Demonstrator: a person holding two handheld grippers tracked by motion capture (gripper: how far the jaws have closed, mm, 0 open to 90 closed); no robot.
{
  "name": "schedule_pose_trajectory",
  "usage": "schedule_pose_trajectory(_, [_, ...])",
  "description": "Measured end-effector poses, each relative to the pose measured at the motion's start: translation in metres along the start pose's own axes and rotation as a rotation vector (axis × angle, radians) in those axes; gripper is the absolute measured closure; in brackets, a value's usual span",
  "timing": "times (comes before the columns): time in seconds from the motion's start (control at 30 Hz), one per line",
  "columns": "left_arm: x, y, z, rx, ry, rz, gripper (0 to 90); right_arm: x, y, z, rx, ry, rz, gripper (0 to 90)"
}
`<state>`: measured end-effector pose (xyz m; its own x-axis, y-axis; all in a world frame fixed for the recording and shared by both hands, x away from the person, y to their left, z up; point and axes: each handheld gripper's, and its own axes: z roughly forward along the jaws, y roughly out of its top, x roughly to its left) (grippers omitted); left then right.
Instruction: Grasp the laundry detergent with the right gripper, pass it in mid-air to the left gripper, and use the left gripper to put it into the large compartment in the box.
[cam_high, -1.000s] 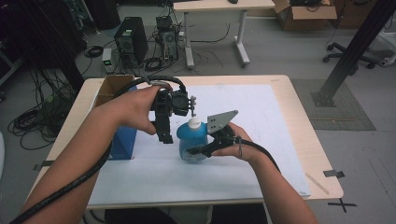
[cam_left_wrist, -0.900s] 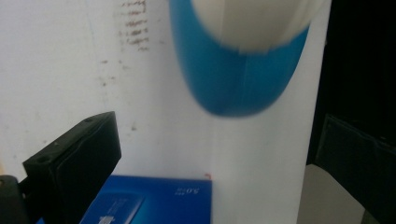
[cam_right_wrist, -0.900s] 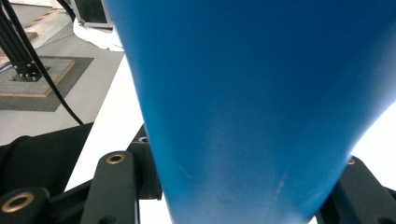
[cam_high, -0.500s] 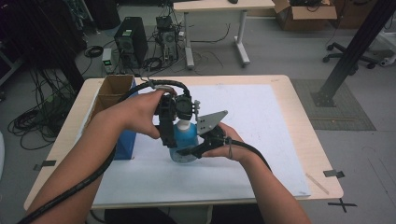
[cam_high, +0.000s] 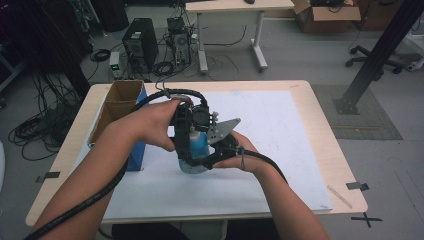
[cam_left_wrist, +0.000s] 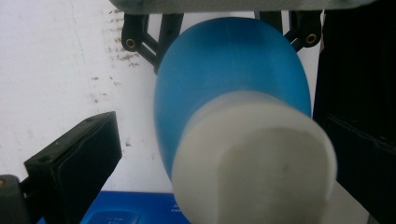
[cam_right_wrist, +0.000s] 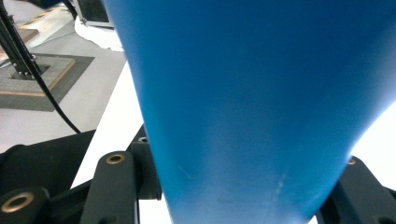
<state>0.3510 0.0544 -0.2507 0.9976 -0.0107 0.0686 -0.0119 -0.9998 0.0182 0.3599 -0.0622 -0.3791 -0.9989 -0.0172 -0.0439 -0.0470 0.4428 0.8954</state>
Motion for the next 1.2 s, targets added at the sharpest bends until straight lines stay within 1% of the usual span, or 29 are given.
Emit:
schedule_pose_trajectory(0.23, [-0.001,0.001,-0.001,-0.002,0.002,0.004,3.8,0.000,0.002,0.000,-0.002,-0.003,0.001,44.9])
schedule_pose_trajectory(0.3, [-0.001,0.002,-0.001,0.000,-0.003,0.006,4.2,0.000,0.002,-0.001,-0.004,-0.006,-0.002,44.9])
schedule_pose_trajectory(0.33, [-0.001,0.003,-0.001,-0.001,-0.003,0.007,5.4,0.000,0.002,-0.001,-0.010,-0.005,0.004,44.9])
schedule_pose_trajectory(0.4, [-0.001,0.004,-0.001,0.001,-0.005,0.007,6.3,0.000,0.002,-0.002,-0.009,-0.010,0.004,44.9])
schedule_pose_trajectory(0.43, [-0.002,0.005,-0.001,0.002,-0.006,-0.002,6.9,0.000,0.003,-0.002,-0.007,-0.010,0.004,44.9])
schedule_pose_trajectory(0.47, [-0.001,0.005,-0.001,0.011,-0.007,0.001,8.0,0.000,0.003,-0.002,-0.007,-0.009,0.005,44.9])
schedule_pose_trajectory(0.57, [-0.002,0.007,0.000,0.007,-0.003,0.003,9.2,0.000,0.003,-0.002,-0.010,-0.013,-0.005,44.9])
schedule_pose_trajectory(0.63, [-0.003,0.008,0.000,0.009,0.001,0.006,10.3,0.000,0.003,-0.003,-0.012,-0.012,-0.001,44.9])
schedule_pose_trajectory(0.67, [-0.003,0.009,0.000,0.007,0.002,0.005,10.5,-0.001,0.003,-0.003,-0.014,-0.018,-0.013,44.9])
schedule_pose_trajectory(0.8, [-0.003,0.011,-0.001,0.018,0.010,0.002,12.6,0.000,0.004,-0.004,-0.014,-0.023,-0.011,44.9])
schedule_pose_trajectory(0.97, [-0.003,0.012,-0.003,0.016,0.022,0.005,14.9,-0.001,0.003,-0.005,-0.016,-0.024,-0.016,44.9])
schedule_pose_trajectory(1.03, [-0.003,0.012,-0.003,0.016,0.027,0.007,16.2,-0.001,0.003,-0.005,-0.018,-0.024,-0.010,44.9])
schedule_pose_trajectory(1.13, [-0.003,0.013,-0.002,0.029,0.032,-0.007,16.8,0.000,0.003,-0.005,-0.020,-0.021,-0.006,44.8])
schedule_pose_trajectory(1.2, [-0.003,0.013,-0.003,0.029,0.039,-0.005,17.8,-0.001,0.003,-0.005,-0.023,-0.019,-0.008,44.9])
